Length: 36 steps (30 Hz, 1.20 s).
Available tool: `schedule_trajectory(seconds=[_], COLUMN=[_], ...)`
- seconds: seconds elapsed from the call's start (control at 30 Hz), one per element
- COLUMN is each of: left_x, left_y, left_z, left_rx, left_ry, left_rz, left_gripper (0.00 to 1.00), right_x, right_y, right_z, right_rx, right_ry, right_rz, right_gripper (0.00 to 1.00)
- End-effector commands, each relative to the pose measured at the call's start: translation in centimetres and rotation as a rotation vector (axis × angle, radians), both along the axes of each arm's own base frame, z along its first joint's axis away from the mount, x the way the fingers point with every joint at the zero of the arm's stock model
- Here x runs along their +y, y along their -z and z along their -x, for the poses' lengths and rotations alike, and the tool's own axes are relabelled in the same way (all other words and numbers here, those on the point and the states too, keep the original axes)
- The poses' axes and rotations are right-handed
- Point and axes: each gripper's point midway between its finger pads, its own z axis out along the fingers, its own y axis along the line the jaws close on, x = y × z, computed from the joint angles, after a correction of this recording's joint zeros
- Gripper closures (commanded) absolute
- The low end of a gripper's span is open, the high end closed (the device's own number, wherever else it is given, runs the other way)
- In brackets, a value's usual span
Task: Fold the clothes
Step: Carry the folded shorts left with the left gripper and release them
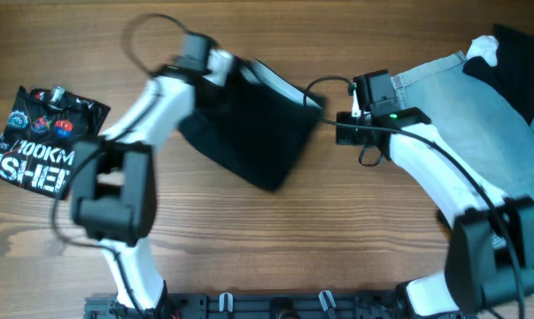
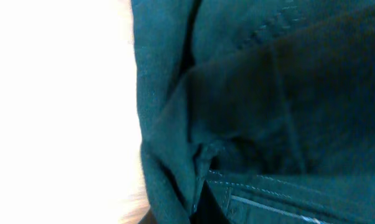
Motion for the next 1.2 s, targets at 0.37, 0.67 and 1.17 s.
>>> schedule_trajectory(seconds=[0.37, 0.67, 1.17], left_x=[37.0, 39.5, 11.8], left_y=[-12.0, -11.4, -7.6], left_z=[3.5, 5.8, 2.6], left_rx=[-0.296, -0.264, 0.029], left_ry=[-0.854, -1.003, -0.356], left_rz=[-0.112, -0.063, 0.062], left_gripper=[0.95, 0.0, 0.0], right_x=[0.0, 0.0, -0.3], right_y=[-3.7, -3.6, -5.1], right_z=[0.5, 0.7, -1.5], right_rx=[-0.058, -0.048, -0.125], right_ry=[0.004, 0.001, -0.036], right_rz=[-0.031, -0.026, -0.048], right_gripper=[0.47, 0.43, 0.0])
